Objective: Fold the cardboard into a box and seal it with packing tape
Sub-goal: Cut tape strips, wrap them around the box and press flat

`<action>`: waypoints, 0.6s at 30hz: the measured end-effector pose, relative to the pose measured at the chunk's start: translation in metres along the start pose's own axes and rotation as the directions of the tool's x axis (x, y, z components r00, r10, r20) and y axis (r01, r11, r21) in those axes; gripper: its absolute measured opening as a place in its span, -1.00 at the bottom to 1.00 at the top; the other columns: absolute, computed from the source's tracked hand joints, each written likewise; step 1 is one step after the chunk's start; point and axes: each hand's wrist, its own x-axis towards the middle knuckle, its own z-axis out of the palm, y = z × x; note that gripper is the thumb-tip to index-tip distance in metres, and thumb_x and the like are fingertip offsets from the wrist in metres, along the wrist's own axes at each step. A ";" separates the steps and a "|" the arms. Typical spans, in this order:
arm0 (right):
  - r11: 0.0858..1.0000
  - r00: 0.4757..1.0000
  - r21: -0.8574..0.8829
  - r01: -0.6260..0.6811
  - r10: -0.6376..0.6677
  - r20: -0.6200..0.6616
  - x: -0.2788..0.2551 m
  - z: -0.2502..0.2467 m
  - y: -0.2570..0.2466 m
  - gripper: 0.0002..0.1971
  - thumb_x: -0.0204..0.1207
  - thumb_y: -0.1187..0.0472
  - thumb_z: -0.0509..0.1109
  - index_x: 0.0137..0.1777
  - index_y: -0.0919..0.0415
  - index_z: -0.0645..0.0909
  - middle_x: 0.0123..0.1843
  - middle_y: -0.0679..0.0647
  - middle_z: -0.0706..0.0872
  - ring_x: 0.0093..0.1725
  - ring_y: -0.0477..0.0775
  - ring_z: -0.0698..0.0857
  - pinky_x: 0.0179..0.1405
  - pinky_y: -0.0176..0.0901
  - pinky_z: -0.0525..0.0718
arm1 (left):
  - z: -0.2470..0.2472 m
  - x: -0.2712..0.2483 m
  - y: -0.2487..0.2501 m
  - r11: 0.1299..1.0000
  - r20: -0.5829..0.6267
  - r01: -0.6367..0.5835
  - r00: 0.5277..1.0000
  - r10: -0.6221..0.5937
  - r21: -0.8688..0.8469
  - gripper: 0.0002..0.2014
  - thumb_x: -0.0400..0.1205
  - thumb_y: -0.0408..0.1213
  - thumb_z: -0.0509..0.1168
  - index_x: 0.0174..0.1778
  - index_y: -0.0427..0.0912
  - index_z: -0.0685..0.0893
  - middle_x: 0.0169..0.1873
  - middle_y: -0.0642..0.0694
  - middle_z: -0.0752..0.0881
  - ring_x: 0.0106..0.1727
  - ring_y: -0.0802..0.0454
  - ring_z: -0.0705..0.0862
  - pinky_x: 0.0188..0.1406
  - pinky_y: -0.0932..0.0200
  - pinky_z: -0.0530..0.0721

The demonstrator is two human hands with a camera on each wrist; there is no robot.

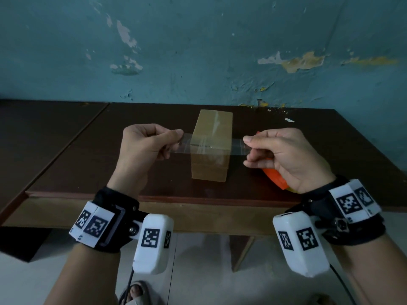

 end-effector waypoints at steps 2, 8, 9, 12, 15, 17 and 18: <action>1.000 1.000 -0.014 0.001 -0.001 -0.002 0.001 -0.002 0.001 -0.81 0.56 0.37 0.56 -0.01 0.57 0.75 -0.39 0.19 0.71 -0.40 -0.01 0.76 -0.31 -0.13 0.84 | -0.001 0.003 -0.001 1.000 0.006 0.014 1.000 -0.015 0.014 -0.77 0.57 -0.32 0.60 -0.34 -0.31 0.75 -0.45 -0.14 0.77 -0.49 0.09 0.55 -0.46 0.28 0.52; 0.999 1.000 -0.042 0.007 -0.008 -0.015 0.005 -0.002 0.004 -0.81 0.53 0.36 0.58 -0.02 0.55 0.76 -0.37 0.20 0.74 -0.38 0.01 0.78 -0.31 -0.13 0.85 | -0.004 0.009 -0.004 0.998 0.020 0.061 0.998 -0.062 0.035 -0.77 0.56 -0.29 0.61 -0.32 -0.33 0.78 -0.46 -0.14 0.78 -0.50 0.14 0.54 -0.50 0.35 0.50; 0.999 1.000 -0.040 0.009 -0.009 -0.016 0.006 -0.001 0.004 -0.83 0.53 0.36 0.59 -0.04 0.52 0.77 -0.37 0.19 0.74 -0.38 0.01 0.78 -0.31 -0.13 0.85 | -0.005 0.010 -0.004 0.997 0.018 0.067 0.998 -0.067 0.029 -0.77 0.56 -0.29 0.61 -0.33 -0.31 0.77 -0.46 -0.12 0.78 -0.51 0.15 0.54 -0.50 0.37 0.50; 0.999 1.000 -0.040 0.013 -0.014 -0.013 0.007 0.002 0.004 -0.86 0.53 0.36 0.59 -0.08 0.48 0.78 -0.38 0.19 0.74 -0.39 0.00 0.78 -0.32 -0.13 0.85 | -0.009 0.014 -0.006 0.997 0.016 0.081 0.997 -0.081 0.019 -0.77 0.55 -0.28 0.61 -0.37 -0.26 0.77 -0.47 -0.09 0.78 -0.51 0.16 0.54 -0.49 0.37 0.50; 0.998 1.000 -0.055 0.012 -0.012 -0.008 0.008 0.002 0.005 -0.86 0.53 0.36 0.59 -0.08 0.49 0.77 -0.37 0.20 0.74 -0.38 0.01 0.78 -0.32 -0.14 0.84 | -0.009 0.014 -0.010 0.994 0.025 0.107 0.994 -0.107 0.013 -0.78 0.54 -0.27 0.62 -0.36 -0.25 0.78 -0.45 -0.11 0.78 -0.47 0.14 0.53 -0.46 0.33 0.49; 0.998 1.000 -0.059 0.006 -0.006 -0.012 0.008 0.002 0.007 -0.85 0.53 0.36 0.59 -0.07 0.50 0.77 -0.37 0.19 0.74 -0.38 0.02 0.79 -0.32 -0.13 0.85 | -0.010 0.015 -0.012 0.992 0.036 0.121 0.992 -0.122 0.024 -0.79 0.54 -0.26 0.62 -0.34 -0.24 0.80 -0.44 -0.10 0.79 -0.46 0.14 0.54 -0.46 0.34 0.49; 0.998 1.000 -0.060 0.006 -0.006 -0.011 0.009 0.002 0.008 -0.84 0.53 0.36 0.59 -0.07 0.50 0.77 -0.38 0.19 0.75 -0.38 0.02 0.79 -0.32 -0.12 0.85 | -0.010 0.015 -0.012 0.992 0.039 0.125 0.991 -0.126 0.027 -0.80 0.54 -0.26 0.61 -0.34 -0.24 0.80 -0.43 -0.10 0.79 -0.46 0.15 0.55 -0.46 0.35 0.50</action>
